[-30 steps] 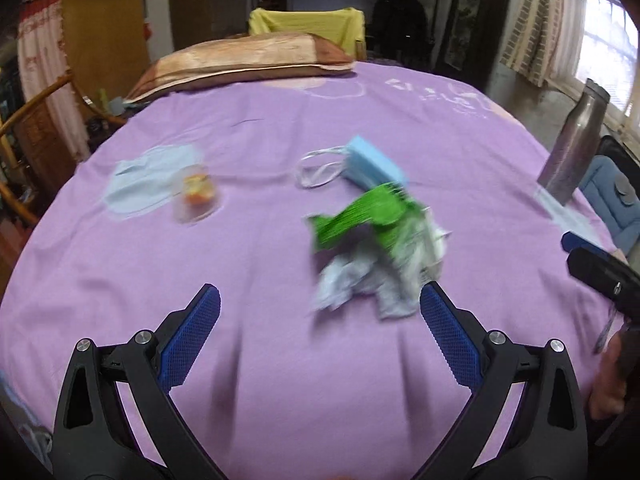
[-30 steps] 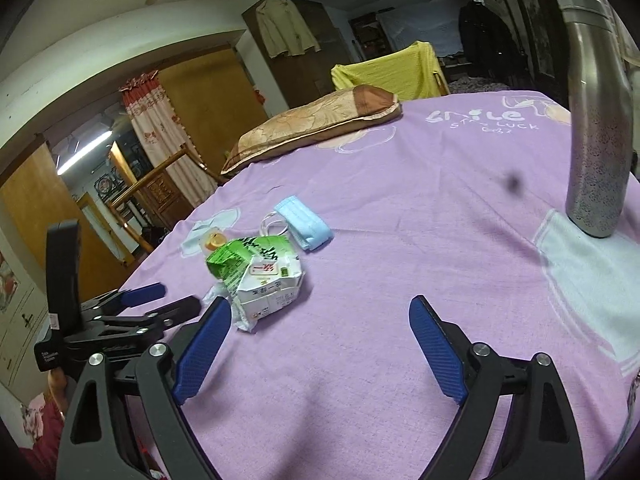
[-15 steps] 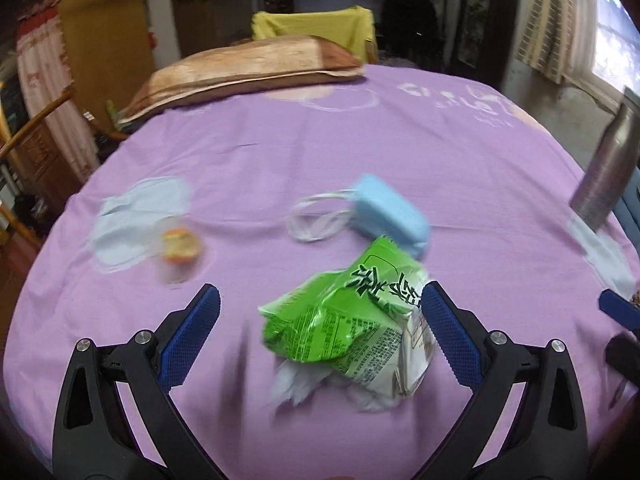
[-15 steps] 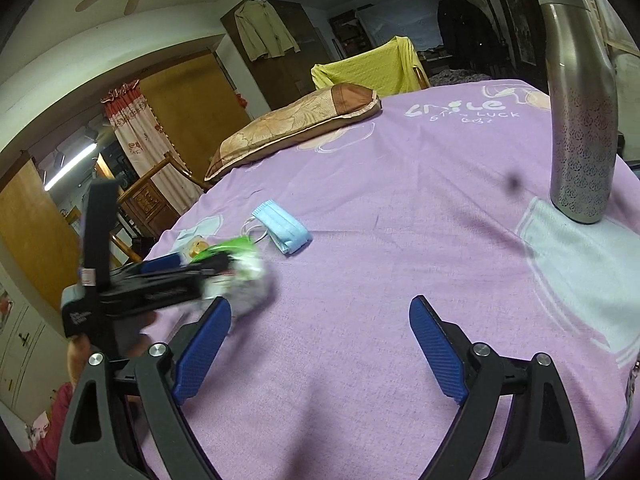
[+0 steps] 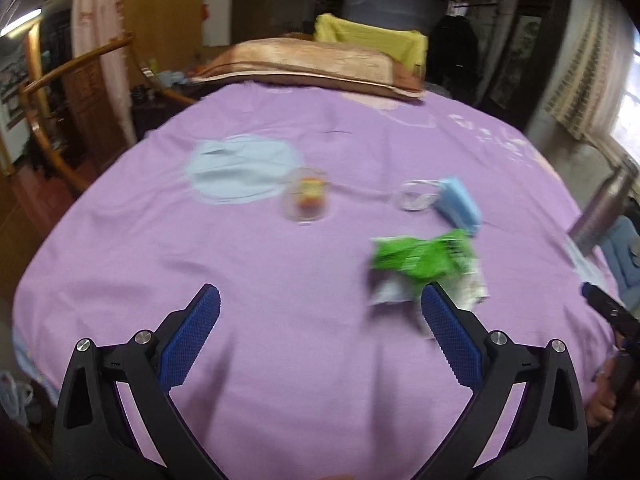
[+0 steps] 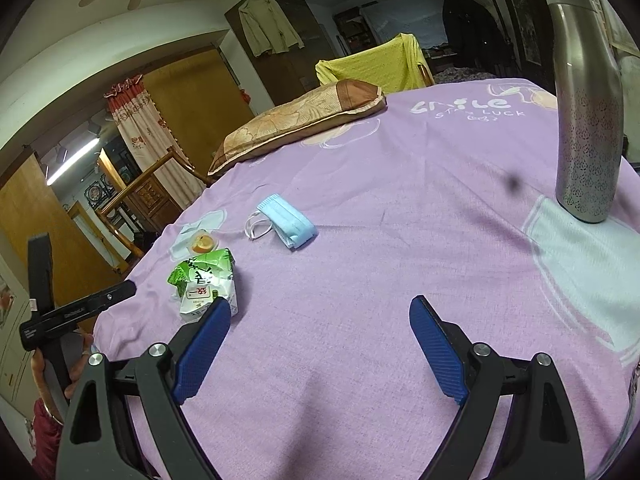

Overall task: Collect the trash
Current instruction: 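Grasp the crumpled green tea package with the left tool and lift it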

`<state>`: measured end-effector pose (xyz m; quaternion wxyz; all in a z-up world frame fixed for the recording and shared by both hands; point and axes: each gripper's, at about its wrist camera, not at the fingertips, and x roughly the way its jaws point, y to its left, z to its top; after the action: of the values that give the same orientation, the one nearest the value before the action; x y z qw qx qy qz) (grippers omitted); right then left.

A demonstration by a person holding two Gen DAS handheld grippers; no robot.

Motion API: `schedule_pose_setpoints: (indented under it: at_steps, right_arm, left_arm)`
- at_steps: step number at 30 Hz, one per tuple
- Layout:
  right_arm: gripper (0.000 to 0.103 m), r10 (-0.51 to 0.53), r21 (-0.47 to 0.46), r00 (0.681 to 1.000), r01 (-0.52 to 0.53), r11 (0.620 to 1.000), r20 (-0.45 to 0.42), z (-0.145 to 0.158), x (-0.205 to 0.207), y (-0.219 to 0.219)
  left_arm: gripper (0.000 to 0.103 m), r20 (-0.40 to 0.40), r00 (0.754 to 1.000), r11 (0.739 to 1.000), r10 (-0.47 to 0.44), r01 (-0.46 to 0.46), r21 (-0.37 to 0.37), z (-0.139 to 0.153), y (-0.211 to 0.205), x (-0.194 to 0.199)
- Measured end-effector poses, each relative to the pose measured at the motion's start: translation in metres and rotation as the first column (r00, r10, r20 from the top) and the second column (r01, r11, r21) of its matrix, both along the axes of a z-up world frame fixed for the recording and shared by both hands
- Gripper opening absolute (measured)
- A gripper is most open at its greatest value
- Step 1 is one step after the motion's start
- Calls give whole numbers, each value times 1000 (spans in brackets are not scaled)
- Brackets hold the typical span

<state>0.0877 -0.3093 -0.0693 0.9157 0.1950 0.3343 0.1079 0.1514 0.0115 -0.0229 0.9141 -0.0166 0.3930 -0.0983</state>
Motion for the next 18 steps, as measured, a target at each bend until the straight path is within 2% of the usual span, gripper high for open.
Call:
schedule_pose_setpoints:
  at_steps: [3, 5, 8, 9, 10, 11, 13, 16, 18]
  right_arm:
    - [89, -10, 10, 1000, 10, 1000, -7, -2, 0, -2]
    - [89, -11, 13, 1000, 12, 1000, -9, -1, 0, -2]
    - [89, -9, 12, 1000, 9, 1000, -8, -2, 1, -3]
    - [89, -8, 13, 1000, 9, 1000, -9, -2, 1, -3]
    - [89, -7, 14, 1000, 7, 1000, -9, -2, 1, -3]
    - [89, -6, 14, 1000, 6, 1000, -9, -2, 1, -3]
    - [89, -1, 12, 1000, 1, 1000, -9, -2, 2, -2]
    - [89, 5, 8, 1000, -5, 1000, -6, -1, 2, -1]
    - [89, 4, 9, 1000, -4, 1000, -4, -1, 2, 0]
  left_arm:
    - [97, 14, 995, 995, -102, 102, 22, 2, -52, 7]
    - [97, 12, 992, 990, -128, 128, 63, -2, -81, 15]
    - [97, -13, 993, 981, -113, 114, 156, -19, -118, 31]
    - [97, 4, 996, 970, -84, 81, 229, -25, -128, 35]
    - [97, 11, 997, 961, -75, 69, 269, -29, -132, 36]
    - [97, 7, 997, 952, -72, 67, 299, -34, -135, 40]
    - [97, -8, 998, 951, -57, 57, 304, -39, -127, 44]
    - [95, -13, 999, 965, -52, 54, 257, -37, -99, 43]
    - [89, -8, 999, 973, -42, 43, 228, -34, -76, 39]
